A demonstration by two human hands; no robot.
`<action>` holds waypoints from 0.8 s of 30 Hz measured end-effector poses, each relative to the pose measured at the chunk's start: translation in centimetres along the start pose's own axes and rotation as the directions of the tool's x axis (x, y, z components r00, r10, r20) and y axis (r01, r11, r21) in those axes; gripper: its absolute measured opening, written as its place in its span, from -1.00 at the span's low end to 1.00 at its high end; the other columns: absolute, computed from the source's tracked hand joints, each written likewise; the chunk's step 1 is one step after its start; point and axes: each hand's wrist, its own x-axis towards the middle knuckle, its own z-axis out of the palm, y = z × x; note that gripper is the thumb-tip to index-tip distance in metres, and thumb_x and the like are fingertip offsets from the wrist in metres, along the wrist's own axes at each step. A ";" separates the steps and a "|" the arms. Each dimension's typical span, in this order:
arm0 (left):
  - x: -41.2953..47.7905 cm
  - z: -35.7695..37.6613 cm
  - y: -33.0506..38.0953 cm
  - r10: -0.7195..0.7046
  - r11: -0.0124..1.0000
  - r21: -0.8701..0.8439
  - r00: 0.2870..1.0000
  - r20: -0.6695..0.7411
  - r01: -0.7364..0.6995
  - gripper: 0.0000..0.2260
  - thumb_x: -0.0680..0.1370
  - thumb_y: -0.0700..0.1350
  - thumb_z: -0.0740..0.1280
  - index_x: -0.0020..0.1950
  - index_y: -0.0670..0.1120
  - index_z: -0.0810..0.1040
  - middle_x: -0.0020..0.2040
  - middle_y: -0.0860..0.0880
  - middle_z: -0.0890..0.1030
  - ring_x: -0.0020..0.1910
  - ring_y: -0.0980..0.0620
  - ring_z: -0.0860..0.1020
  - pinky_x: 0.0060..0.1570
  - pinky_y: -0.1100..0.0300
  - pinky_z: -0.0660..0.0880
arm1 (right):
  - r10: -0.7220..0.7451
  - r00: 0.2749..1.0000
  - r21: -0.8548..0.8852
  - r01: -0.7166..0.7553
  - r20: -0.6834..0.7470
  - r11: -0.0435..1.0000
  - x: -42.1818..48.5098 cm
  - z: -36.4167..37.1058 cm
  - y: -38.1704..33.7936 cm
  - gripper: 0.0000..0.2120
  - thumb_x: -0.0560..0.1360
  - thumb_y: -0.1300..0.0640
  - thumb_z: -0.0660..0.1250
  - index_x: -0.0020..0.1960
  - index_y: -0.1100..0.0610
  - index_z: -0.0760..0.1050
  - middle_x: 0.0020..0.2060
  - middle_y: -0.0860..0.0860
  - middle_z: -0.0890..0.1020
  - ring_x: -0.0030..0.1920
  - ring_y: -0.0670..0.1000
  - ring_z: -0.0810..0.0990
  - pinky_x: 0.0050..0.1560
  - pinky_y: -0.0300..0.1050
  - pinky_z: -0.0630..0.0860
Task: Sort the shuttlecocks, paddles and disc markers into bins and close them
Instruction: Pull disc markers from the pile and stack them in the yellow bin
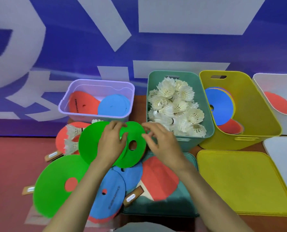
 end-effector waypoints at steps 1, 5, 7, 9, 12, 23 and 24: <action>-0.7 -0.1 -1.7 -0.030 0.999 0.046 0.999 0.011 0.029 -0.77 0.42 -0.22 0.40 0.07 -0.14 0.56 0.07 -0.13 0.54 0.08 -0.18 0.50 0.11 0.03 0.41 | 0.017 0.999 -0.036 -0.015 0.048 0.999 -0.2 1.4 -0.4 -0.69 0.49 0.06 0.26 0.22 0.07 0.47 0.00 -0.01 0.57 -0.08 0.00 0.59 -0.12 -0.04 0.56; -2.6 -1.2 -7.3 -0.128 0.983 0.130 0.991 -0.029 0.131 -0.74 0.37 -0.29 0.44 0.05 -0.18 0.59 0.13 -0.24 0.52 0.13 -0.27 0.46 0.17 -0.04 0.38 | 0.071 0.976 -0.083 -0.054 0.208 0.995 0.4 6.8 -1.9 -0.63 0.49 0.13 0.30 0.29 0.11 0.43 0.14 0.05 0.54 0.13 0.08 0.53 0.10 -0.02 0.49; -3.2 -2.0 -9.5 -0.154 0.975 0.154 0.986 -0.064 0.162 -0.67 0.34 -0.33 0.42 0.10 -0.23 0.56 0.13 -0.30 0.48 0.13 -0.31 0.44 0.15 -0.09 0.39 | 0.123 0.943 -0.133 -0.085 0.309 0.987 1.1 9.5 -2.7 -0.55 0.50 0.13 0.31 0.36 0.12 0.35 0.23 0.08 0.47 0.25 0.11 0.44 0.24 0.01 0.40; -3.5 -2.9 -11.1 -0.226 0.963 0.134 0.972 -0.058 0.232 -0.56 0.32 -0.38 0.36 0.19 -0.26 0.46 0.11 -0.31 0.43 0.07 -0.32 0.43 0.04 -0.12 0.41 | 0.199 0.898 -0.200 -0.128 0.392 0.971 2.0 11.9 -3.5 -0.48 0.51 0.11 0.30 0.42 0.10 0.25 0.30 0.09 0.39 0.31 0.14 0.38 0.27 0.07 0.37; -3.5 -3.6 -12.8 -0.322 0.942 0.097 0.947 0.007 0.320 -0.56 0.39 -0.37 0.29 0.26 -0.28 0.34 0.08 -0.30 0.42 -0.07 -0.36 0.48 -0.23 -0.09 0.37 | 0.225 0.857 -0.227 -0.130 0.463 0.965 3.1 14.9 -4.6 -0.45 0.52 0.14 0.29 0.45 0.12 0.19 0.33 0.12 0.33 0.33 0.16 0.34 0.28 0.08 0.36; -2.3 -2.6 -15.0 -0.383 0.916 -0.110 0.923 0.048 0.386 -0.87 0.50 -0.28 0.25 0.03 -0.22 0.46 -0.14 -0.27 0.61 -0.15 -0.29 0.56 -0.21 -0.07 0.46 | 0.294 0.863 -0.294 -0.179 0.411 0.939 4.4 17.1 -4.8 -0.42 0.52 0.16 0.28 0.47 0.12 0.15 0.38 0.11 0.27 0.36 0.14 0.28 0.33 0.01 0.30; -2.4 -2.9 -14.7 -0.359 0.924 -0.137 0.933 0.012 0.358 -0.88 0.50 -0.29 0.25 0.02 -0.21 0.45 -0.15 -0.25 0.61 -0.18 -0.27 0.56 -0.23 -0.07 0.45 | 0.287 0.875 -0.280 -0.184 0.390 0.942 4.4 17.0 -4.7 -0.41 0.51 0.17 0.29 0.48 0.13 0.14 0.40 0.11 0.26 0.38 0.14 0.25 0.36 -0.01 0.26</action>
